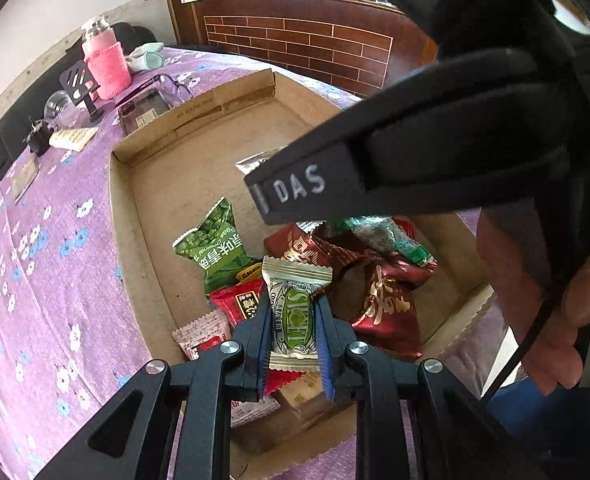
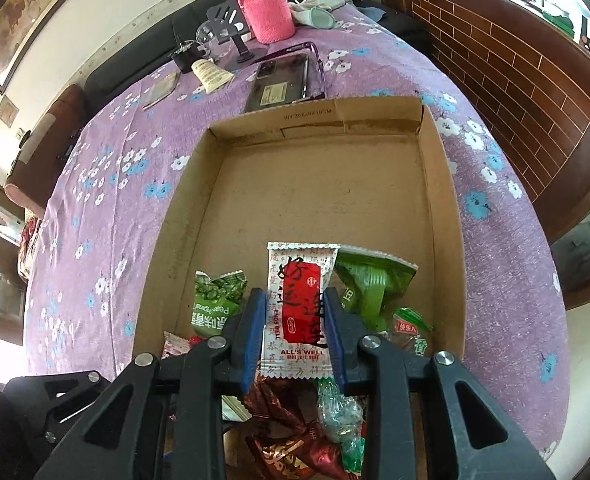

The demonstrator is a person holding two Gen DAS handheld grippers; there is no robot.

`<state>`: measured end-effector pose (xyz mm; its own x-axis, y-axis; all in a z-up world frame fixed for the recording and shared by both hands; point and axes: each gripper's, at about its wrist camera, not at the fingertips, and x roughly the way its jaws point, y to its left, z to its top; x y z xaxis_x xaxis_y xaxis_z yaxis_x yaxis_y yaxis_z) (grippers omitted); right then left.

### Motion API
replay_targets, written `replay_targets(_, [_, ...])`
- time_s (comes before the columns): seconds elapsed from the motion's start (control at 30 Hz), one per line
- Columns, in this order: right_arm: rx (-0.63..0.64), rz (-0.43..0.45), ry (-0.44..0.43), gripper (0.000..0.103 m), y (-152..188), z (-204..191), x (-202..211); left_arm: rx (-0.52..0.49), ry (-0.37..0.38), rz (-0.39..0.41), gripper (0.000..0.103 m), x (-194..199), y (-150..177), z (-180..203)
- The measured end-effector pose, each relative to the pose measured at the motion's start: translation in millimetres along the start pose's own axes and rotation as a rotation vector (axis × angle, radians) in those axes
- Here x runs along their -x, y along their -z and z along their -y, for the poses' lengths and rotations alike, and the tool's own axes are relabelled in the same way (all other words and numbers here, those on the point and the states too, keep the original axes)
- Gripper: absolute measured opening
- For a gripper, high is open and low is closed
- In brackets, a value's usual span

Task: Organize snacks
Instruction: 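Lower both snacks into the tray and open both grippers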

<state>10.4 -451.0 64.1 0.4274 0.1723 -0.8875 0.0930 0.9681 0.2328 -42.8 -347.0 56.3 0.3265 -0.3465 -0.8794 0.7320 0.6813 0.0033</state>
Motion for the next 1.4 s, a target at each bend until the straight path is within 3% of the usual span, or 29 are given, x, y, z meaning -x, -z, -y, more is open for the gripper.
replay_targets(0.87, [0.027,0.008,0.0,0.028,2,-4,-2,-0.082,-0.097,0.02,0.02,8,8,29])
replay_targets(1.4, [0.031,0.008,-0.004,0.028,2,-5,-2,-0.092,-0.115,0.021,0.02,10,7,34])
